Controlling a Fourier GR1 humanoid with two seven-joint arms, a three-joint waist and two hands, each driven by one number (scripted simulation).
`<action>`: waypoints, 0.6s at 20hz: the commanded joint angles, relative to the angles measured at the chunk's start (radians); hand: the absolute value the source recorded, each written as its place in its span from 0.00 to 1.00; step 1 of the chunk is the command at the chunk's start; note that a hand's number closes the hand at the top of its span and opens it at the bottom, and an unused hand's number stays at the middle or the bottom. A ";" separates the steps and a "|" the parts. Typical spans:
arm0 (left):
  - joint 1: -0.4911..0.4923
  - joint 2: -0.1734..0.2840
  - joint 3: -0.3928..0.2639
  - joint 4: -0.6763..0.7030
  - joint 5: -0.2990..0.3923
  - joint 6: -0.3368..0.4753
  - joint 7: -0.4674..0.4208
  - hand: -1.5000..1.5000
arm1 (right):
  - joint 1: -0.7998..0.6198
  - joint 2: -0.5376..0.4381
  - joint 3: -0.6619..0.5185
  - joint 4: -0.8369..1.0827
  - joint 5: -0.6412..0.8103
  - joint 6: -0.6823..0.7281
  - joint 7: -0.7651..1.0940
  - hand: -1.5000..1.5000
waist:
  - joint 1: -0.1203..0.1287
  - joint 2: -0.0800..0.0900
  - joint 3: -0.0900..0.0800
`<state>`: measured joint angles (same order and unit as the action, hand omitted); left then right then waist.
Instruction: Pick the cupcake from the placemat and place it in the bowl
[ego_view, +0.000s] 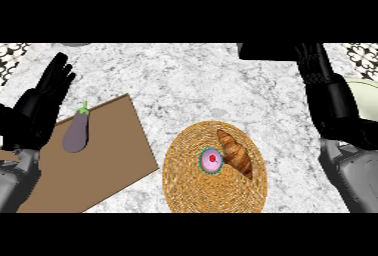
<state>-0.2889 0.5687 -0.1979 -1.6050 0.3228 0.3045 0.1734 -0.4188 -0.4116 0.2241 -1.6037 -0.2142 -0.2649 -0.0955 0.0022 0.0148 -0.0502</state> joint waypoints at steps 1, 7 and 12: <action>0.015 -0.039 0.009 0.046 -0.006 0.006 -0.039 0.50 | -0.073 -0.029 0.025 -0.023 0.018 0.055 0.045 1.00 | 0.001 -0.013 0.048; 0.089 0.008 0.037 0.069 -0.042 0.027 -0.056 0.50 | -0.098 -0.349 0.141 0.023 0.301 0.230 0.060 1.00 | -0.024 -0.029 0.006; 0.129 0.003 0.077 0.093 -0.034 0.040 -0.070 0.50 | 0.231 -0.187 0.244 -0.165 0.407 -0.060 0.233 0.00 | -0.053 -0.030 0.048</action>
<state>-0.1806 0.5674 -0.1446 -1.5295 0.2898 0.3390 0.1115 -0.3537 -0.6131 0.3862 -1.6512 0.0548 -0.1919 0.0608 -0.0336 -0.0102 -0.0099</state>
